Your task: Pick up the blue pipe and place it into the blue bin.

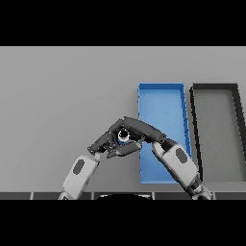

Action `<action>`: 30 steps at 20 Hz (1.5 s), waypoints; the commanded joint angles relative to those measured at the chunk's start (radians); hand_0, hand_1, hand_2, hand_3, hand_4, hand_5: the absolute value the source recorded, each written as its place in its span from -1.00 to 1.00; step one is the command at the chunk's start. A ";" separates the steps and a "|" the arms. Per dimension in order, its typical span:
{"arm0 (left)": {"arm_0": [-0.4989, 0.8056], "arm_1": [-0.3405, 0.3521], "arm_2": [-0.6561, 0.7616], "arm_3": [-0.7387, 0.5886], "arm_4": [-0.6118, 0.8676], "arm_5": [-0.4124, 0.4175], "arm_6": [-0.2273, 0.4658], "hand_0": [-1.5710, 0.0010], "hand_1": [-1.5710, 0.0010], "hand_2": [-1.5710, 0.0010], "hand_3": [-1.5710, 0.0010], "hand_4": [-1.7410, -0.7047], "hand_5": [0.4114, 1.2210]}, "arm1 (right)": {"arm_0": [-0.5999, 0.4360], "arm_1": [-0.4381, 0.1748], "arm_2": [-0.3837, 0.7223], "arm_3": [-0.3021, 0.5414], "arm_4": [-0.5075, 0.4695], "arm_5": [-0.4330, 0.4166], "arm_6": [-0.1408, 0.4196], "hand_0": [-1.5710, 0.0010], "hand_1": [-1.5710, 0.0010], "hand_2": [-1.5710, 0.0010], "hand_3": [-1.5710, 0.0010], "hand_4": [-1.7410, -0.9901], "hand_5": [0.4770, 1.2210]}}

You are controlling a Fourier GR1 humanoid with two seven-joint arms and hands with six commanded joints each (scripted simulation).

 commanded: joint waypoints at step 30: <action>0.027 0.014 0.039 -0.032 -0.126 -0.063 0.084 0.96 0.96 0.96 0.97 0.57 -0.82 | 0.003 0.032 0.029 -0.037 -0.030 -0.142 -0.061 -1.00 -1.00 -1.00 -1.00 -1.00 1.00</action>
